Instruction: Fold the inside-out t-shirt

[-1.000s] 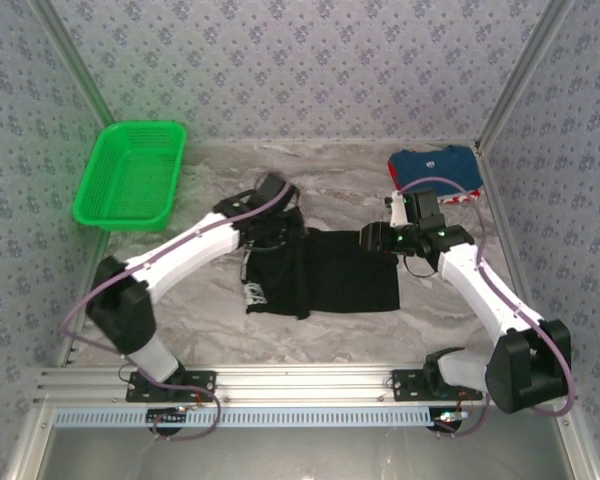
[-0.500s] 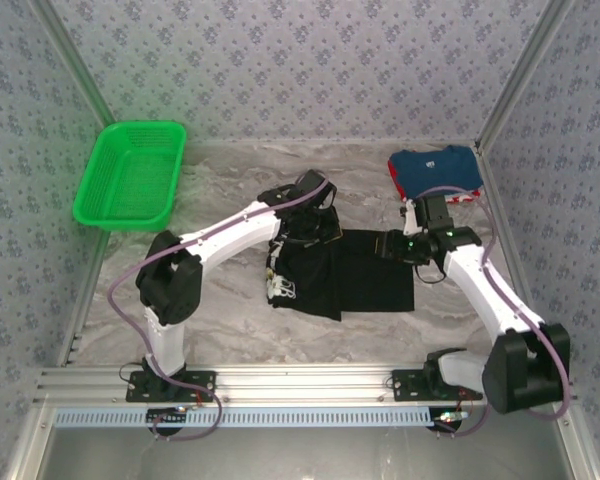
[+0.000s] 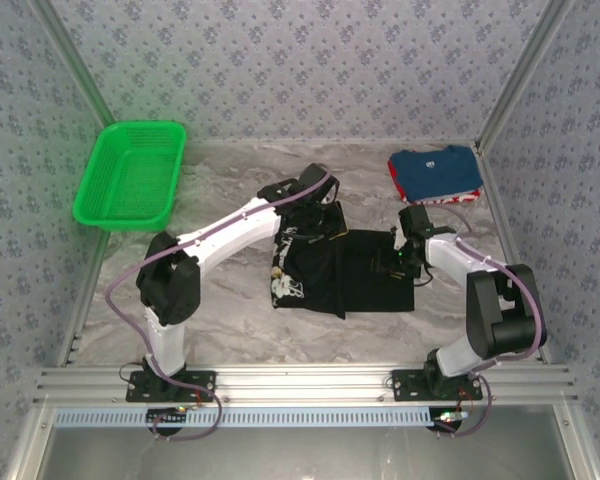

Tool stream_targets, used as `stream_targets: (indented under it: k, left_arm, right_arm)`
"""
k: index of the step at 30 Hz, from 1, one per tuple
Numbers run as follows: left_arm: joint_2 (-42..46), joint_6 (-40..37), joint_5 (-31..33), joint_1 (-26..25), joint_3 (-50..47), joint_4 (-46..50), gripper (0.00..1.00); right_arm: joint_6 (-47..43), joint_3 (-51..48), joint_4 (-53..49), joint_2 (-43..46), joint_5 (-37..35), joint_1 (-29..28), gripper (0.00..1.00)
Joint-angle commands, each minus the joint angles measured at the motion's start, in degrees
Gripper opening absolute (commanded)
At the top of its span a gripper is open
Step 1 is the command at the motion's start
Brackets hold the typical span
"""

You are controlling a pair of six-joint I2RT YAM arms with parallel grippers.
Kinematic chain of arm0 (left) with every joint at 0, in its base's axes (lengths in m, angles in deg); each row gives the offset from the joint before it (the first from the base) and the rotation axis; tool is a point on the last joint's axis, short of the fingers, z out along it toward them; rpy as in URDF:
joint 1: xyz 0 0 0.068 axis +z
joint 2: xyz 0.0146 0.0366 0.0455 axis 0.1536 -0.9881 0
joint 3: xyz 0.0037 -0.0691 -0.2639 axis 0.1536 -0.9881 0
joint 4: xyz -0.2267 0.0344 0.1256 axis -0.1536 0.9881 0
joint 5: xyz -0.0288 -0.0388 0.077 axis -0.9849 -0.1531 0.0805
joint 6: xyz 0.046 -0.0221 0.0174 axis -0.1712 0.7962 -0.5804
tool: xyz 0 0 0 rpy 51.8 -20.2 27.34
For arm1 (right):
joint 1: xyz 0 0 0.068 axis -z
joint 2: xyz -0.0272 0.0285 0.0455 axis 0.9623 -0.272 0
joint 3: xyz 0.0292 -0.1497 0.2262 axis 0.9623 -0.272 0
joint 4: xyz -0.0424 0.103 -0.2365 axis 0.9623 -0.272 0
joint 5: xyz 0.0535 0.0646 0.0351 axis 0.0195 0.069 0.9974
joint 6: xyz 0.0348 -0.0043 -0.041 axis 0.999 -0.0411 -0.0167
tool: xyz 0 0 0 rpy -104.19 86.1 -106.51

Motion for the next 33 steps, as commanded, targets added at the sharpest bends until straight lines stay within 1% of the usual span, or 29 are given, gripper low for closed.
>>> stream_targets:
  k: [1, 14, 20, 29, 33]
  left_arm:
    - [1.20, 1.58, -2.31, -0.69, 3.01, 0.64, 0.00]
    - [-3.41, 5.06, -6.20, -2.05, 5.33, -3.85, 0.00]
    - [-3.95, 4.93, -6.51, -2.21, 7.19, -3.37, 0.00]
    - [-5.97, 5.22, -7.65, -2.79, 10.66, -2.77, 0.00]
    - [-6.46, 5.11, -7.21, -2.81, 11.76, -2.18, 0.00]
  right_arm:
    - [0.15, -0.31, 0.75, -0.97, -0.09, 0.28, 0.49]
    - [0.40, -0.04, -0.14, 1.96, 1.30, 0.44, 0.49]
    - [0.31, -0.91, 0.95, -0.84, 1.05, 0.53, 0.49]
    - [0.31, -1.45, 1.94, -2.35, 1.08, 0.48, 0.49]
    - [0.40, -1.83, 2.85, -3.21, 1.03, 0.44, 0.48]
